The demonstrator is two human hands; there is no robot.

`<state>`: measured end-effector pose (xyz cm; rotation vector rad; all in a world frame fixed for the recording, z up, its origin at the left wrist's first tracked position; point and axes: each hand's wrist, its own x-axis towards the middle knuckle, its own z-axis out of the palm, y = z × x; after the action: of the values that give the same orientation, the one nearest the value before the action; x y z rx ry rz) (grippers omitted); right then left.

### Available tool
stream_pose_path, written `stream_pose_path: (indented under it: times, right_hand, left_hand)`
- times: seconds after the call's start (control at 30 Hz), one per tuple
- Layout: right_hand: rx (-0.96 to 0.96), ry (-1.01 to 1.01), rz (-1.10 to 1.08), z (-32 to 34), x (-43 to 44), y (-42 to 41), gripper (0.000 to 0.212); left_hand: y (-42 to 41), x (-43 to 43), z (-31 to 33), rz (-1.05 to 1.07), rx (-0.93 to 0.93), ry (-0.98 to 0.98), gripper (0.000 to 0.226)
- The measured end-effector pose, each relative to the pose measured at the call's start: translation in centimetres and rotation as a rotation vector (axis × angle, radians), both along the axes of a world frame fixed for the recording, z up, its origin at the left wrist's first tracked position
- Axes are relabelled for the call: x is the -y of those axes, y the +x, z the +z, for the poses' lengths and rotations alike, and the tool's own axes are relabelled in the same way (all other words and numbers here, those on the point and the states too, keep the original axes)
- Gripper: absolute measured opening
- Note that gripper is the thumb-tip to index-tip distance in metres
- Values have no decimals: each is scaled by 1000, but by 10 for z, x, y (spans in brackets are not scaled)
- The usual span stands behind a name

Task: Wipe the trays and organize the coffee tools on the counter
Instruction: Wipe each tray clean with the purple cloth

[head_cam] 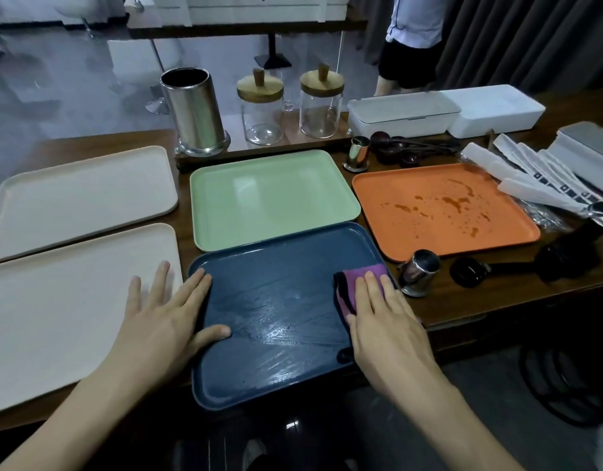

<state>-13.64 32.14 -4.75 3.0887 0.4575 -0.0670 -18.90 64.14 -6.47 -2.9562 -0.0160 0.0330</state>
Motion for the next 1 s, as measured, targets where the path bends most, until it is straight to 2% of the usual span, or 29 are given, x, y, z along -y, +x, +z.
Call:
stream_pose_path:
  times: [0.17,0.33,0.63,0.83,1.0]
  right_hand:
    - [47,-3,3,-3,0,-5,63]
    - [-100,82,53,11,-9,20,62]
    - [-100,73,16,6,-45,81,62]
    - [-56,103,-42,4,-56,78,61]
    - [-52,165,54,3,-79,60,60]
  left_hand:
    - [1,-2,-1,-27,7,-8,100]
    - [2,-4,3,-61,-21,-50,103]
    - [2,-7,2,-90,-6,-13,98]
    - [5,-7,3,-90,-23,-26,100]
    - [7,-7,3,-106,-25,-48,101]
